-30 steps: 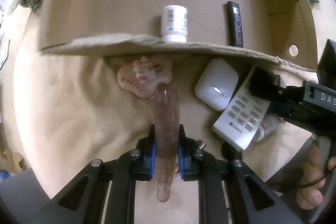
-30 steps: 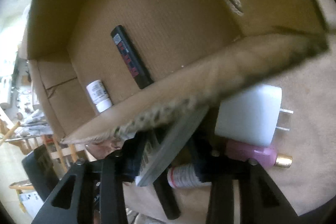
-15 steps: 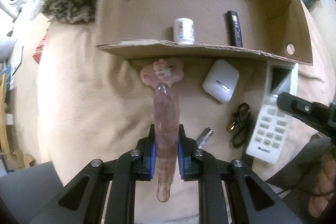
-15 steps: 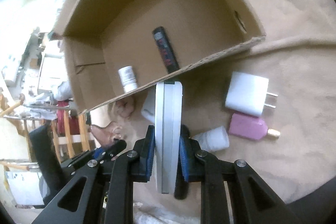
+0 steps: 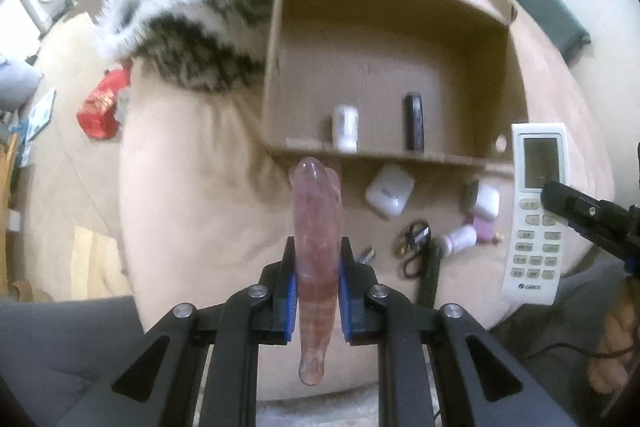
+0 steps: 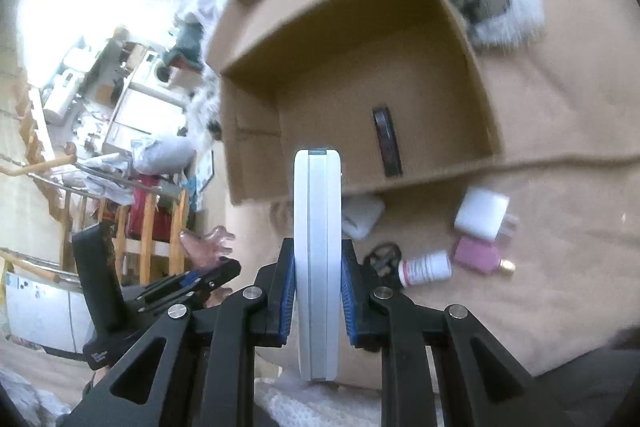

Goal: Organize rigid objects
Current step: 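Carry the pink toy and white remote into the box and release both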

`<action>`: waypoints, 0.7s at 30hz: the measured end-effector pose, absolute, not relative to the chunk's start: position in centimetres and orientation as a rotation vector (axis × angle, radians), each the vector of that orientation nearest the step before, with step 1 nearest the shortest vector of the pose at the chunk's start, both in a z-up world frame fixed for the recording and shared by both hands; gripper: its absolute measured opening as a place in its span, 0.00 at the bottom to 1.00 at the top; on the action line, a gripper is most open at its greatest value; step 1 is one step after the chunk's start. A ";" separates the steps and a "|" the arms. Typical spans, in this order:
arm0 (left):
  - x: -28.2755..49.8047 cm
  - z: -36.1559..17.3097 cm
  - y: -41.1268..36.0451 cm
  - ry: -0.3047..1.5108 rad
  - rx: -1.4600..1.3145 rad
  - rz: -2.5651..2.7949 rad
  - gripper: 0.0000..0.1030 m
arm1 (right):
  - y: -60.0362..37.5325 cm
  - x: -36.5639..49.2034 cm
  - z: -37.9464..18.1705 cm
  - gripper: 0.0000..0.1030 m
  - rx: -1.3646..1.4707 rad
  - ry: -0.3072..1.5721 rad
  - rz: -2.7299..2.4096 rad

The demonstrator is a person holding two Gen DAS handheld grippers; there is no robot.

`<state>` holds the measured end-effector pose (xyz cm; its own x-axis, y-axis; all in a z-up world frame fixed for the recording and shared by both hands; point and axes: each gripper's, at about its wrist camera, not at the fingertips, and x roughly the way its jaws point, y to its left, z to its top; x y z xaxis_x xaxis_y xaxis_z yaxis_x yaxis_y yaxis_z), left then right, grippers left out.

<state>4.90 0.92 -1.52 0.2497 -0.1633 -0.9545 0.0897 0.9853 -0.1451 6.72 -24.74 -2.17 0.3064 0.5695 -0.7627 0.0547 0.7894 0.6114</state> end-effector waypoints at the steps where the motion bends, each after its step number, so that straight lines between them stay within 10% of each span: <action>1: 5.3 -1.1 0.6 1.288 -0.062 -0.164 0.15 | -24.9 7.1 -1.6 0.21 0.593 1.210 0.369; 21: 16.2 -1.7 -3.0 1.214 0.039 -0.175 0.15 | -27.7 16.7 -1.3 0.21 0.505 1.156 0.326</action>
